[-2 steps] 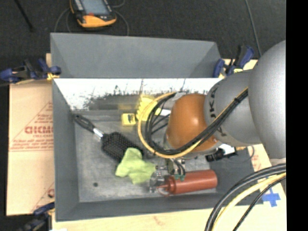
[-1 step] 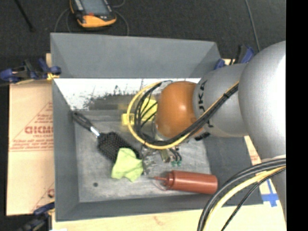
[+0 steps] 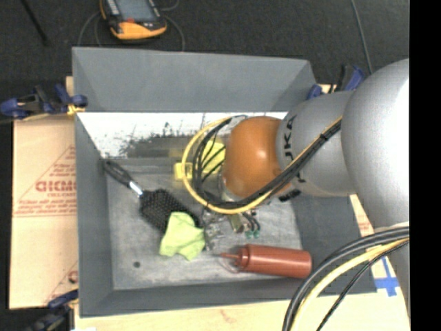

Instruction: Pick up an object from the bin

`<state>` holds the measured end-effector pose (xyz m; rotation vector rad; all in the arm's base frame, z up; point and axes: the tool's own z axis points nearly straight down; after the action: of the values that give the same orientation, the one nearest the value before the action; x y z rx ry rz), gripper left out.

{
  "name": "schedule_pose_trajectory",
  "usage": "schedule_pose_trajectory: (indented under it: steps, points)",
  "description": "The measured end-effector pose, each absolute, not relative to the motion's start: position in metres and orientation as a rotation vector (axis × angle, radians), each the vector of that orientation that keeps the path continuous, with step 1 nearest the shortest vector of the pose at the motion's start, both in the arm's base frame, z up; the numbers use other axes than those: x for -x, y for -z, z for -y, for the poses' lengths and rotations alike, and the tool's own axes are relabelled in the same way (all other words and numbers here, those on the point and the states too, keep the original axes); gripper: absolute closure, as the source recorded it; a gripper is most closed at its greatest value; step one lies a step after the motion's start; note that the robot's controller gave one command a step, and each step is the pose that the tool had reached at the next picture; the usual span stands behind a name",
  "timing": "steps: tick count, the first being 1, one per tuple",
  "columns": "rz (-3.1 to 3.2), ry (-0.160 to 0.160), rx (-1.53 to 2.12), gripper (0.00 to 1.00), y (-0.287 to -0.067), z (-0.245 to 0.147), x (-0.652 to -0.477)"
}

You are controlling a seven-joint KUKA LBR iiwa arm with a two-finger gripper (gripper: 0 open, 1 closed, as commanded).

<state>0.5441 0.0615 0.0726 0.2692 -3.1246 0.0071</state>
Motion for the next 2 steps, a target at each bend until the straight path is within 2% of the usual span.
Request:
schedule_pose_trajectory:
  steps: [1,2]
  points:
    - [3.136,-0.001,-0.237,1.00,-0.1780,-0.0683,-0.5474]
    - [3.136,-0.001,-0.237,1.00,-0.1780,-0.0684,-0.5474]
